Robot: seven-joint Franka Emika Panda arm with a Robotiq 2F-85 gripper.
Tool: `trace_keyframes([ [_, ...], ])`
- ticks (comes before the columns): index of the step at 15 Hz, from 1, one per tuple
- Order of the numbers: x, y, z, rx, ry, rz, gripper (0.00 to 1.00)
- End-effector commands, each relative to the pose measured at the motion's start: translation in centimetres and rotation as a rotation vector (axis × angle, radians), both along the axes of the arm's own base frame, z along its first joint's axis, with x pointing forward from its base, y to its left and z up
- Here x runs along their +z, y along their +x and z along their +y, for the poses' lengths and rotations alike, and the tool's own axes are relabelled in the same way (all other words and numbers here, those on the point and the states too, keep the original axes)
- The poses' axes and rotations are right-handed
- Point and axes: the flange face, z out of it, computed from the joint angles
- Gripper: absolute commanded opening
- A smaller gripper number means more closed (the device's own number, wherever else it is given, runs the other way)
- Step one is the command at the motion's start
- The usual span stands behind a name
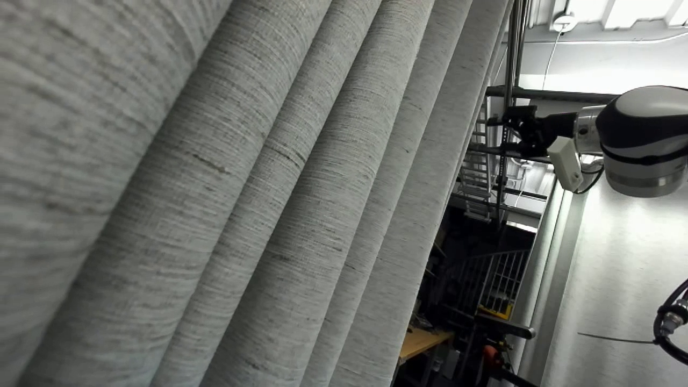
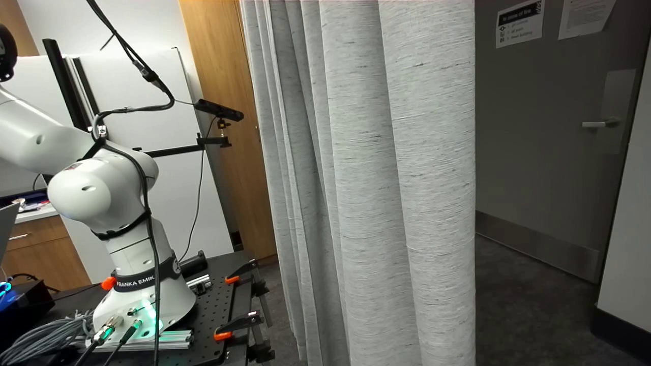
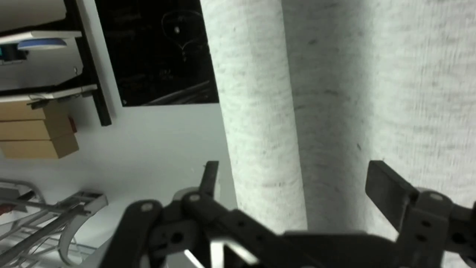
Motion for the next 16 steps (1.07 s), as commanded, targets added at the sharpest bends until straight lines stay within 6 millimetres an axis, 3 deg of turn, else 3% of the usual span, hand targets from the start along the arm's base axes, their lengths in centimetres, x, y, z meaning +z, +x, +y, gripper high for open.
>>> trace_keyframes([
  [1, 3.8, 0.3, -1.0, -0.035, 0.035, -0.133, 1.00],
  [2, 4.2, 0.1, -0.9, -0.018, 0.038, -0.130, 1.00],
  [3, 2.7, -0.4, -0.6, -0.027, 0.017, -0.087, 1.00],
  [12, 3.6, 0.0, -0.6, -0.026, 0.022, -0.100, 1.00],
  [16, 1.3, 0.2, -1.3, -0.055, 0.024, -0.041, 1.00],
])
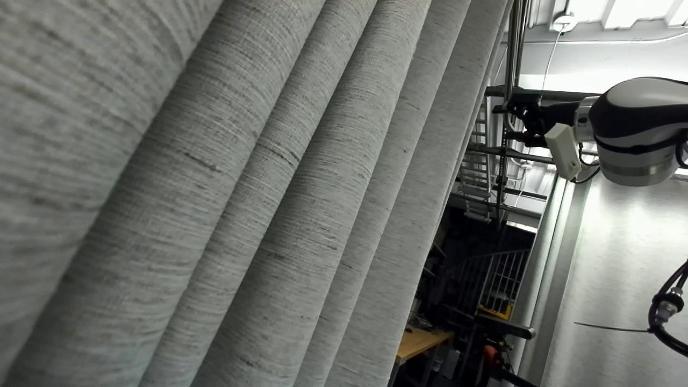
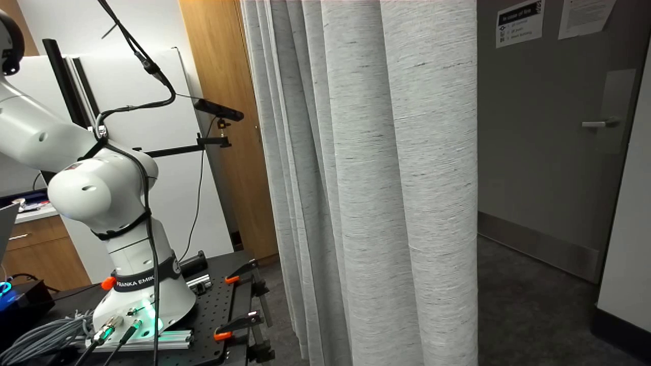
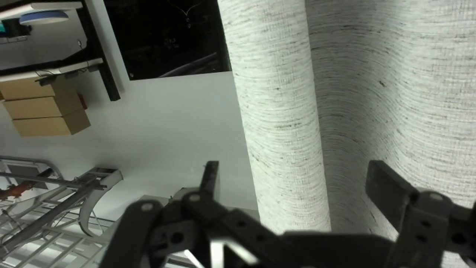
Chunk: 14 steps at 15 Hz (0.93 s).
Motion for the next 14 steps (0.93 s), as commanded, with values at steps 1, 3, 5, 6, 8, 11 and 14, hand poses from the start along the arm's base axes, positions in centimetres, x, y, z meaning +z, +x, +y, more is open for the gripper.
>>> trace_keyframes([
  [1, -2.1, 0.2, -0.8, -0.033, 0.005, 0.054, 1.00],
  [3, -3.6, 0.6, -1.5, -0.050, 0.003, 0.086, 1.00],
  [5, -5.2, 1.0, -2.0, -0.060, 0.001, 0.118, 1.00],
  [6, -6.1, 1.2, -2.2, -0.062, 0.008, 0.138, 1.00],
  [8, -7.7, 1.7, -2.7, -0.058, 0.046, 0.188, 1.00],
  [11, -9.5, 2.6, -3.2, -0.053, 0.083, 0.249, 1.00],
  [14, -10.2, 3.2, -3.0, -0.034, 0.086, 0.281, 1.00],
])
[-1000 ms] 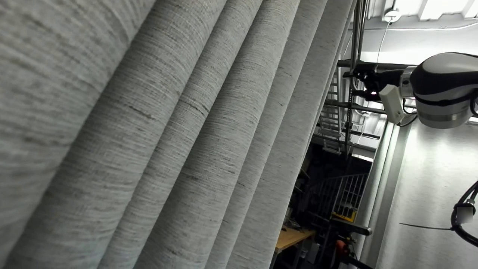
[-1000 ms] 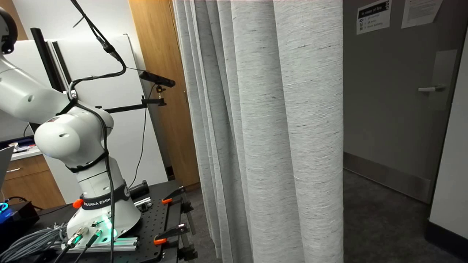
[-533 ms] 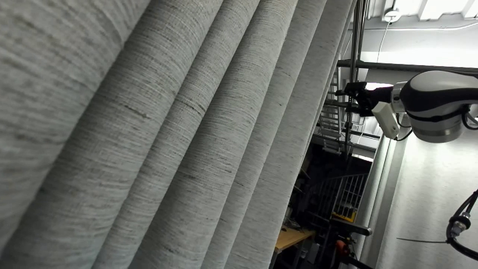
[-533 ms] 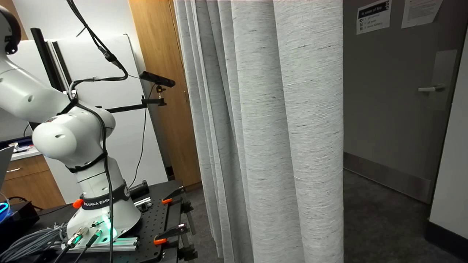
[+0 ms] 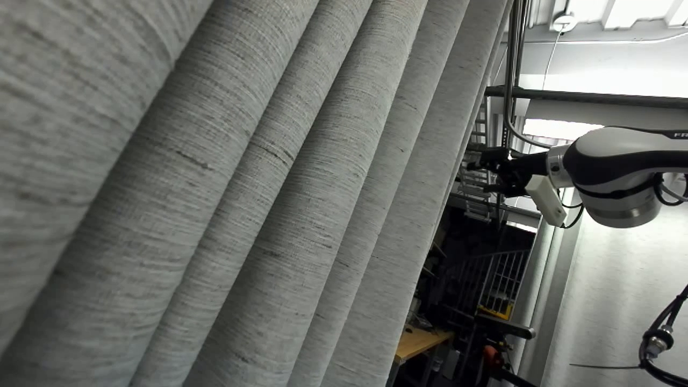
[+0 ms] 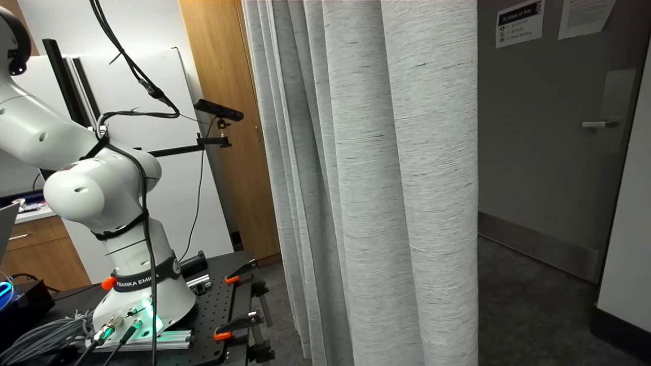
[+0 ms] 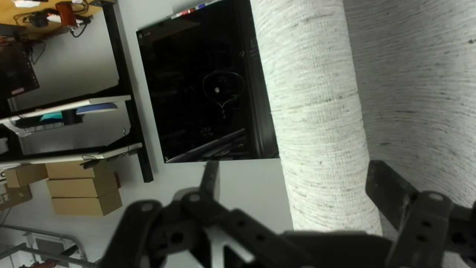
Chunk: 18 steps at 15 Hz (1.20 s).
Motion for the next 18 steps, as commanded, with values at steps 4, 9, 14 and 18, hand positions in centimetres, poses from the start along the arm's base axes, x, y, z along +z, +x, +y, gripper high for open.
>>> trace_keyframes([
  [4, -0.37, 0.35, 0.04, 0.007, 0.008, 0.027, 1.00],
  [9, -0.35, 0.34, 0.05, 0.007, 0.008, 0.027, 1.00],
  [14, -0.35, 0.34, 0.06, 0.007, 0.008, 0.027, 1.00],
  [18, -0.35, 0.34, 0.06, 0.007, 0.008, 0.027, 1.00],
])
